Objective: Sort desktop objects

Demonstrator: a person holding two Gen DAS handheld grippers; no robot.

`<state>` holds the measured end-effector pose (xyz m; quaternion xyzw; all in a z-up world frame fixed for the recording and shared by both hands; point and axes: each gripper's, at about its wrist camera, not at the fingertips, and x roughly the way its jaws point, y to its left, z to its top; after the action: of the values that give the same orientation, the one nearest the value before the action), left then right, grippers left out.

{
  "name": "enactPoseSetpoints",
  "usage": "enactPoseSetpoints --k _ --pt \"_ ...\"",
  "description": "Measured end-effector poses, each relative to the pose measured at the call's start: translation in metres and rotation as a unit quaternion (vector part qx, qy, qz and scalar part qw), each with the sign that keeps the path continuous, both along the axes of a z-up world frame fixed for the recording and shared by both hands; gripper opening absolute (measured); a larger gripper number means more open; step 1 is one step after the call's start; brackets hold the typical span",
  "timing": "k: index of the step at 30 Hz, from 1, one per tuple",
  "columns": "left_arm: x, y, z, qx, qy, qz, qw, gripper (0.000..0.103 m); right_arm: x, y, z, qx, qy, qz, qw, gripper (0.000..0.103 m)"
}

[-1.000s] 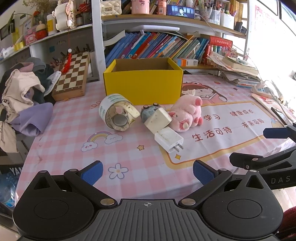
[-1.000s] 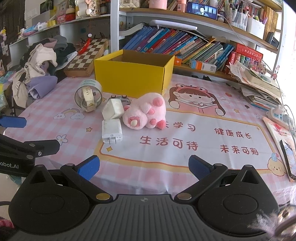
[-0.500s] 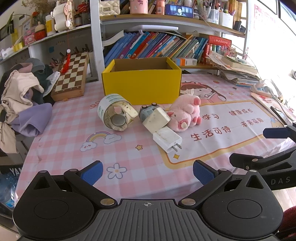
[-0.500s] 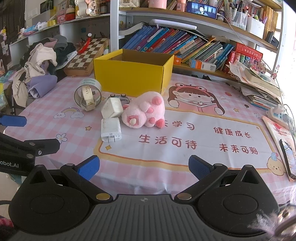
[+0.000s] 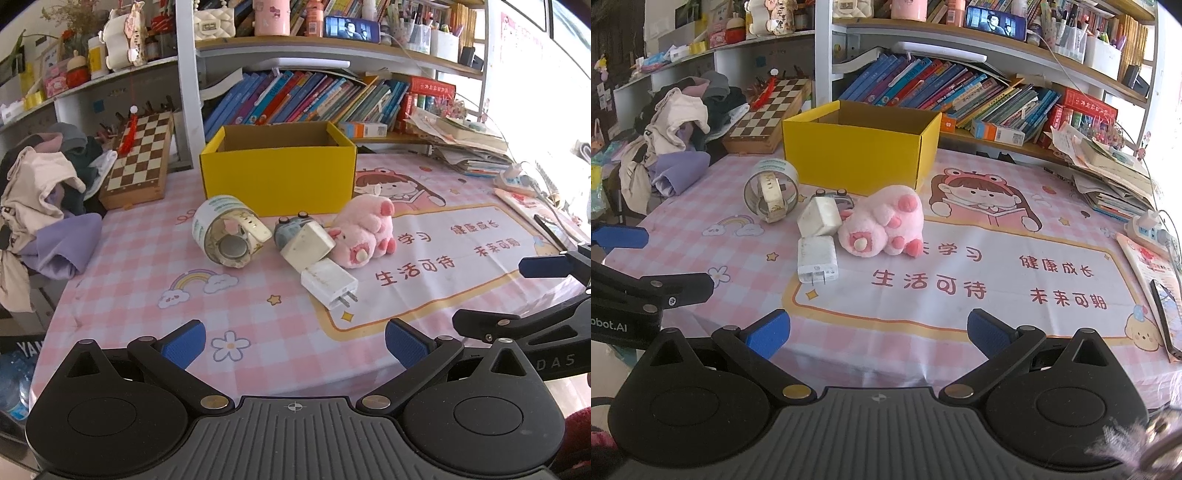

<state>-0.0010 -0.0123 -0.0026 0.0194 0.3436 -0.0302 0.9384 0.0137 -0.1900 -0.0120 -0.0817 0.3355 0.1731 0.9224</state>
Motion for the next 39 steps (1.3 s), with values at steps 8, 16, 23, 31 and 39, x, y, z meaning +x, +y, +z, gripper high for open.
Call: enactPoseSetpoints --k 8,16,23,31,39 --pt "0.004 0.002 -0.001 0.001 0.005 0.0 1.0 0.103 0.004 0.003 -0.001 0.0 0.005 0.004 1.0 0.103" --pt "0.005 0.008 -0.003 -0.004 0.01 0.004 0.9999 0.103 0.007 0.008 -0.002 -0.002 0.009 0.007 1.0 0.103" --pt "0.01 0.011 -0.005 -0.009 0.016 0.0 0.9998 0.103 0.01 0.011 -0.002 -0.003 0.009 0.001 1.0 0.103" --pt "0.014 0.016 -0.008 -0.014 0.019 -0.007 0.9997 0.103 0.017 0.014 -0.003 -0.005 0.017 -0.006 1.0 0.103" --pt "0.017 0.023 -0.012 -0.014 0.029 0.012 0.9994 0.103 0.02 0.019 -0.004 -0.01 0.022 -0.001 1.0 0.103"
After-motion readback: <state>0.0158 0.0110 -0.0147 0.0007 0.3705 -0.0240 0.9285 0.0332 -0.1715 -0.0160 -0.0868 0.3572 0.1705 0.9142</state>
